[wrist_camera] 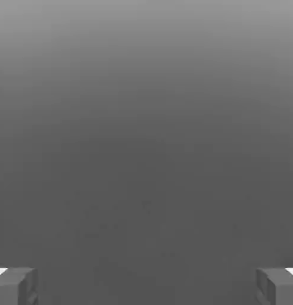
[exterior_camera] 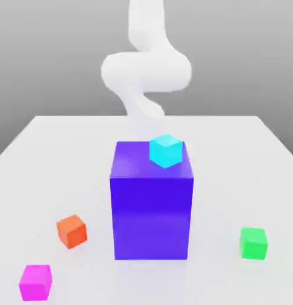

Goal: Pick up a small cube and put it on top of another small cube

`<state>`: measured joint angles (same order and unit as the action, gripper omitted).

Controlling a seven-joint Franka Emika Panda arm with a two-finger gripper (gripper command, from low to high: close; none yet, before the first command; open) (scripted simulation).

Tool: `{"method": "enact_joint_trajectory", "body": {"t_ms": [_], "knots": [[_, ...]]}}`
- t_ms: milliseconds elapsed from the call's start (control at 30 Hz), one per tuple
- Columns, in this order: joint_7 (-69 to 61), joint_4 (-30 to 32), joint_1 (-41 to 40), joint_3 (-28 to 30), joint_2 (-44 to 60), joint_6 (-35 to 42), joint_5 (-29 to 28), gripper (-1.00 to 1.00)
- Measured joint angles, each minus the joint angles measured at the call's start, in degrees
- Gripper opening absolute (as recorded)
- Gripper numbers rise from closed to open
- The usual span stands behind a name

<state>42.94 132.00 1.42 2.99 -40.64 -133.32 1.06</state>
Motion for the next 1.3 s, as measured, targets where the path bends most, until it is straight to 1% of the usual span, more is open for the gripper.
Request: {"method": "enact_joint_trajectory", "body": {"t_ms": [300,533,733,833,967,1100,1133,1300], "knots": [[-12.28,0.81,3.3,9.89,18.93,-5.63,6.18,0.0],[-22.59,1.39,3.26,15.01,33.61,-9.78,12.23,0.0],[-30.28,1.95,-0.21,16.22,45.89,-13.54,15.8,0.0],[-33.06,2.32,-1.82,16.56,51.68,-15.67,16.06,0.0],[-35.69,2.86,-3.83,17.72,58.99,-18.84,14.97,0.0],[-39.32,1.27,-7.56,13.8,67.23,-24.52,18.84,0.0],[-40.07,0.84,-8.62,12.54,69.03,-25.86,19.81,-1.0],[-40.05,0.83,-8.63,12.53,69.03,-25.75,19.8,-1.0]]}}
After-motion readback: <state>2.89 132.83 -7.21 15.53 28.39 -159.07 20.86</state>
